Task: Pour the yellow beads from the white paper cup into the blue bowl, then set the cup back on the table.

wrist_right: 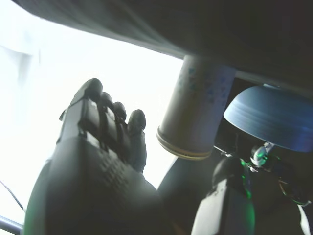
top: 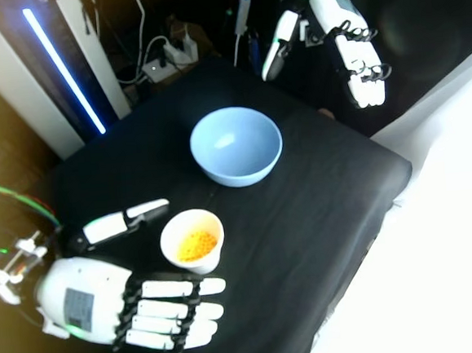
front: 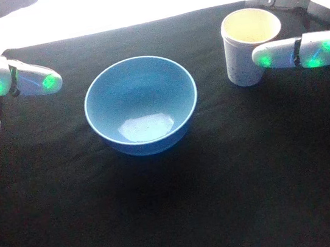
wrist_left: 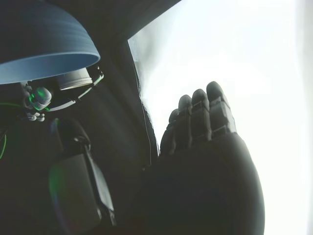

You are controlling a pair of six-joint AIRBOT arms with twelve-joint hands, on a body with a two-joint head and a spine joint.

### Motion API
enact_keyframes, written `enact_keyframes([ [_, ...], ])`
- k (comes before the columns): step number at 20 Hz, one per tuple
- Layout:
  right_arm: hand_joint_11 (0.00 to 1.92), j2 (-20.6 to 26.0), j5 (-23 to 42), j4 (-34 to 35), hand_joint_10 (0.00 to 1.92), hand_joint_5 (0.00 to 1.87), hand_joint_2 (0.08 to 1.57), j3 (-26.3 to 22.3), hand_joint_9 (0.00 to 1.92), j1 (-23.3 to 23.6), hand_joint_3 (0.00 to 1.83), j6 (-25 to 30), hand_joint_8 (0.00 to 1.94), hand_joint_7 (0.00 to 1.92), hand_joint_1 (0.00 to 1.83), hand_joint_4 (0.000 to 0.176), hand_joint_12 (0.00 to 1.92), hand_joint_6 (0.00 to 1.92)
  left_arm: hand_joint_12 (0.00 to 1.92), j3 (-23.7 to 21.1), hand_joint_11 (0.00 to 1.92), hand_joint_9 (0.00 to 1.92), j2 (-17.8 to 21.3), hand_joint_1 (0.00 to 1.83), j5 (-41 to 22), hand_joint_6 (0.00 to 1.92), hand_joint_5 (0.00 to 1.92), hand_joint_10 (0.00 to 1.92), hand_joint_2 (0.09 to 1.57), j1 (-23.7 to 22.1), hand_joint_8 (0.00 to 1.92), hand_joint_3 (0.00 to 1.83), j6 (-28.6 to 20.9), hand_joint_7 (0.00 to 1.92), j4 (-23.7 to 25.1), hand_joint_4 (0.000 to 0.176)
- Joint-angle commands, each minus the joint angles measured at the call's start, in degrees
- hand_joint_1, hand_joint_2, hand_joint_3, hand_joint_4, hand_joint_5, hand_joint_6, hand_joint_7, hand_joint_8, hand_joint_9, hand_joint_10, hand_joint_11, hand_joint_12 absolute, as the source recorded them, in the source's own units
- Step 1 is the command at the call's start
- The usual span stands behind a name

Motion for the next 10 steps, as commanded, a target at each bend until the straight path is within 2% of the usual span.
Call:
enact_keyframes([
  [1,0.01,-0.22,6.61,0.88,0.01,0.39,0.84,0.39,0.19,1.05,0.0,0.61,0.01,0.27,0.61,0.0,0.31,0.02,0.3,0.28,0.09,0.13,-0.16,0.67,-6.13,0.0,0.04,0.01,0.84,-0.42,0.01,0.0,-0.45,0.15,-1.45,0.031],
  [3,0.0,-0.41,6.34,0.64,0.0,0.39,0.82,0.46,0.18,1.23,0.0,0.61,0.0,0.26,0.62,0.0,0.3,0.02,0.3,0.29,0.07,0.13,-0.23,0.66,-6.14,0.0,0.04,0.01,0.84,-0.41,0.0,0.0,-0.45,0.15,-1.45,0.028],
  [4,0.0,-0.56,6.18,0.49,0.0,0.36,0.77,0.52,0.16,1.37,0.0,0.61,0.0,0.21,0.62,0.0,0.33,0.0,0.29,0.29,0.06,0.15,-0.27,0.66,-6.16,0.0,0.03,0.01,0.84,-0.41,0.02,0.0,-0.45,0.19,-1.45,0.011],
  [5,0.0,-0.81,5.95,0.3,0.0,0.32,0.75,0.65,0.14,1.54,0.0,0.61,0.0,0.2,0.59,0.0,0.29,0.0,0.29,0.29,0.05,0.15,-0.3,0.67,-6.17,0.0,0.04,0.01,0.84,-0.41,0.02,0.0,-0.45,0.2,-1.45,0.008],
  [6,0.0,-0.93,5.78,0.19,0.0,0.32,0.75,0.72,0.14,1.6,0.0,0.61,0.0,0.2,0.59,0.0,0.29,0.0,0.29,0.29,0.05,0.15,-0.32,0.67,-6.17,0.0,0.04,0.01,0.84,-0.39,0.02,0.0,-0.45,0.2,-1.45,0.008],
  [7,0.0,-1.07,5.59,0.07,0.01,0.27,0.74,0.8,0.15,1.63,0.0,0.61,0.0,0.19,0.62,0.0,0.26,0.0,0.29,0.29,0.02,0.15,-0.35,0.66,-6.17,0.0,0.03,0.01,0.84,-0.32,0.01,0.0,-0.45,0.19,-1.44,0.014],
  [8,0.01,-1.18,5.46,0.04,0.02,0.31,0.75,0.87,0.18,1.64,0.0,0.61,0.01,0.22,0.64,0.0,0.26,0.01,0.3,0.29,0.0,0.16,-0.39,0.66,-6.18,0.0,0.04,0.0,0.84,-0.26,0.0,0.0,-0.45,0.22,-1.44,0.02],
  [10,0.03,-1.36,5.2,0.03,0.01,0.33,0.72,0.98,0.2,1.64,0.0,0.61,0.01,0.25,0.68,0.0,0.29,0.01,0.19,0.31,0.0,0.14,-0.43,0.67,-6.21,0.0,0.05,0.0,0.84,-0.21,0.0,0.0,-0.45,0.21,-1.45,0.007],
])
